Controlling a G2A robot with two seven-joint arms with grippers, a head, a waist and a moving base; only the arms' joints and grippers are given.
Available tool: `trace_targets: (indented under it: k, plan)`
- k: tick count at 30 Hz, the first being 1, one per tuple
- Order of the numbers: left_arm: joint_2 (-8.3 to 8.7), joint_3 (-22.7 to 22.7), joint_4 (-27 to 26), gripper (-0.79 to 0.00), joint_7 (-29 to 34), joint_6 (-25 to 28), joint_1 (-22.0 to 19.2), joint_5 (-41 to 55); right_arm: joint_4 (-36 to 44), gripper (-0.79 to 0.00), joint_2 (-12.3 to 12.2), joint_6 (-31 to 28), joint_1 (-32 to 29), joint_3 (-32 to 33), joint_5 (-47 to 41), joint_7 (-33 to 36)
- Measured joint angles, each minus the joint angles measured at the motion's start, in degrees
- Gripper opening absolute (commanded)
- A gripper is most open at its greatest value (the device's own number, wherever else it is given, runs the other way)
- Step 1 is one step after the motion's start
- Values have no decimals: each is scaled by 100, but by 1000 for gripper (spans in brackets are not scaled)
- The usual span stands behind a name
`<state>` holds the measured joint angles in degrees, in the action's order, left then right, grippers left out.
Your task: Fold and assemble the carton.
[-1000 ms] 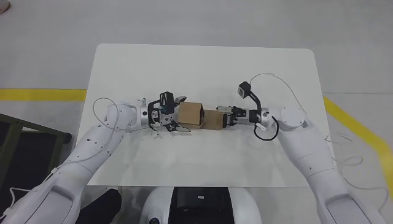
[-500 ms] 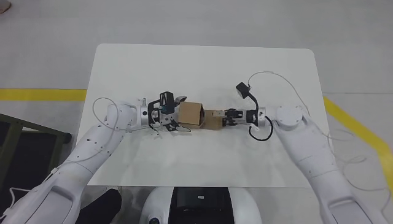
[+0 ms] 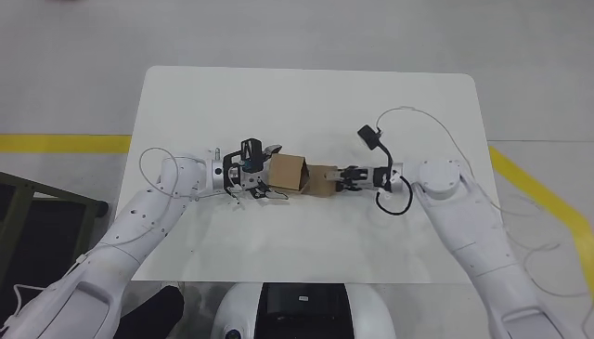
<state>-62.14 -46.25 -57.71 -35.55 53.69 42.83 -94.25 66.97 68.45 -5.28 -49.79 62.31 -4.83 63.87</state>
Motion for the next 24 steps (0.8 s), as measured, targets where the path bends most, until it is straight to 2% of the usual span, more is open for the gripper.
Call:
trace_targets:
  k: [2,6,12,24]
  plan:
    - [0,-2,2,0,-1,-5,2,3,-16,-496,1,0,-4,4,-102,31]
    - [-2,-1,9,0,0,-13,4,6,-129,-480,23,-9,31,-44,-369,152]
    - [-5,3,21,0,7,-13,-2,4,-421,-480,77,-122,151,-182,-672,287]
    - [-7,5,34,0,-5,-8,-9,-3,-638,-465,166,-255,352,-539,-614,354]
